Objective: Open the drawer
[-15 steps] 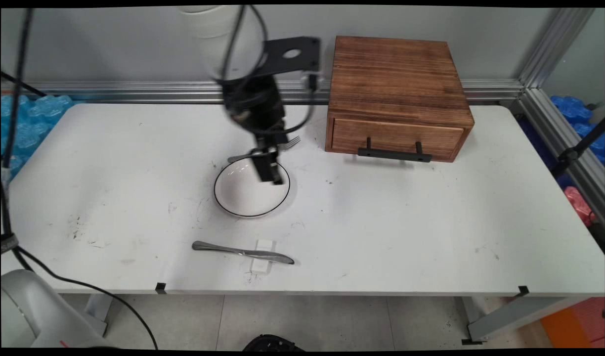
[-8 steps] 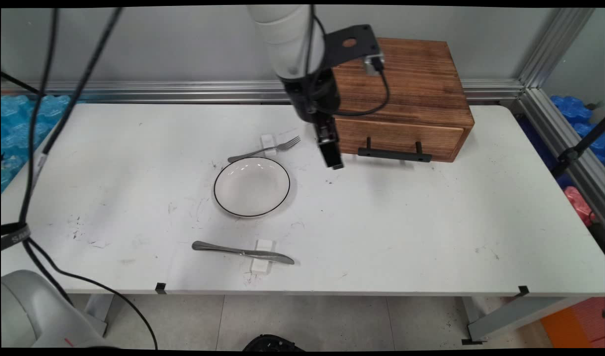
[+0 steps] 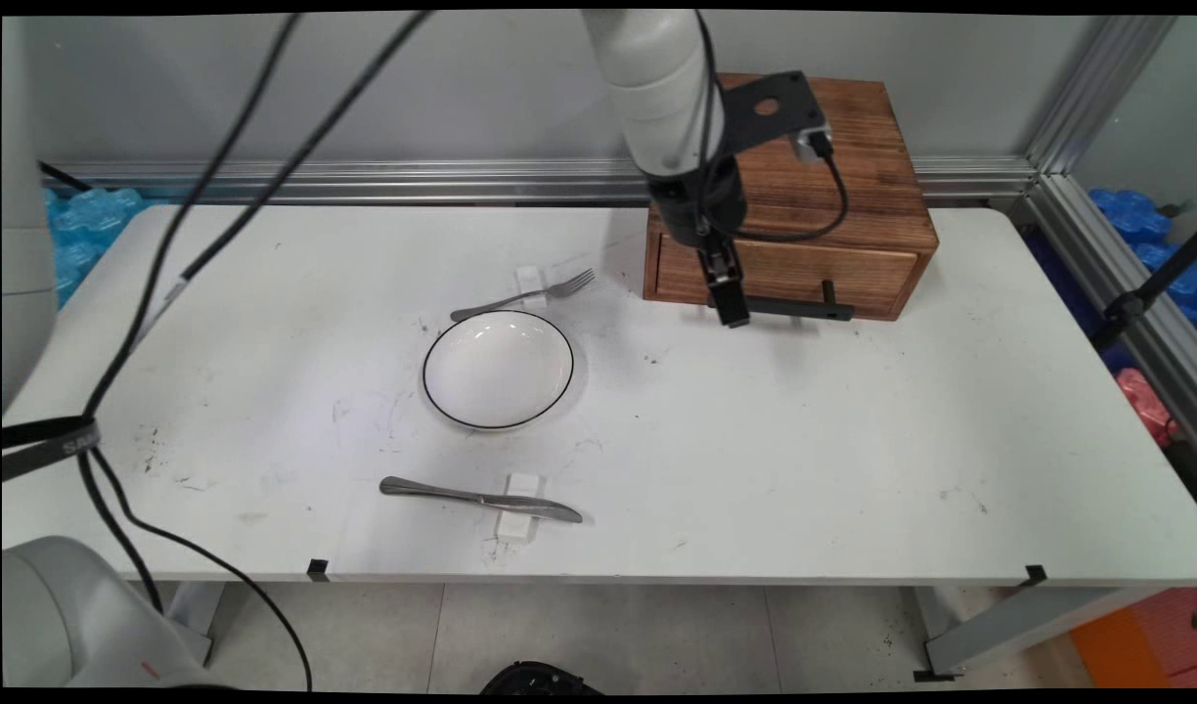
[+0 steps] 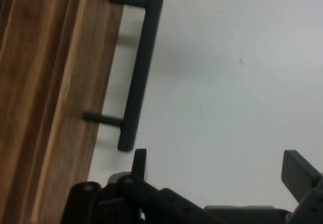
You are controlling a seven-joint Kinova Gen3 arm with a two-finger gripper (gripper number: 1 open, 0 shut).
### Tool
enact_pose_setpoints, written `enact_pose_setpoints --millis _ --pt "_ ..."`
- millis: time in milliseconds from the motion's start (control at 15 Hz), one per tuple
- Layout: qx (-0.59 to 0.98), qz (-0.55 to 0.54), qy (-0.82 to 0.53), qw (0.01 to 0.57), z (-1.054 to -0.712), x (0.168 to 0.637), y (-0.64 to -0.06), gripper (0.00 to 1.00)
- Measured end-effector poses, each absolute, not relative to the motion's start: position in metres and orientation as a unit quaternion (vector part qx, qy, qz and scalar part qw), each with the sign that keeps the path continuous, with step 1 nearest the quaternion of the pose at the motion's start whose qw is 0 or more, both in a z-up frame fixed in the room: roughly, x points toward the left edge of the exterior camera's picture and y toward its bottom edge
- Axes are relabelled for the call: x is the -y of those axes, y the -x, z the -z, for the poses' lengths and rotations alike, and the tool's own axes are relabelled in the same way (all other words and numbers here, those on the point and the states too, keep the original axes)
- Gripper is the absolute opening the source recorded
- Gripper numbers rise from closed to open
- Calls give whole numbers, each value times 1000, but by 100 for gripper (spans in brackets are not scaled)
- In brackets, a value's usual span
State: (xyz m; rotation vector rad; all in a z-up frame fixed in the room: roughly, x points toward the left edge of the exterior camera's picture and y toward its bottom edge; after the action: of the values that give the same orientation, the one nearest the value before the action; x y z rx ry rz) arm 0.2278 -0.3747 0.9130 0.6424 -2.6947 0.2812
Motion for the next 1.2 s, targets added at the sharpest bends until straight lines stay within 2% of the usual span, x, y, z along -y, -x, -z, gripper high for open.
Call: enact_pose_setpoints --millis 800,1200 --pt "961 -109 -181 176 -846 432 -190 100" --pt "965 -104 -167 172 -820 446 -180 100"
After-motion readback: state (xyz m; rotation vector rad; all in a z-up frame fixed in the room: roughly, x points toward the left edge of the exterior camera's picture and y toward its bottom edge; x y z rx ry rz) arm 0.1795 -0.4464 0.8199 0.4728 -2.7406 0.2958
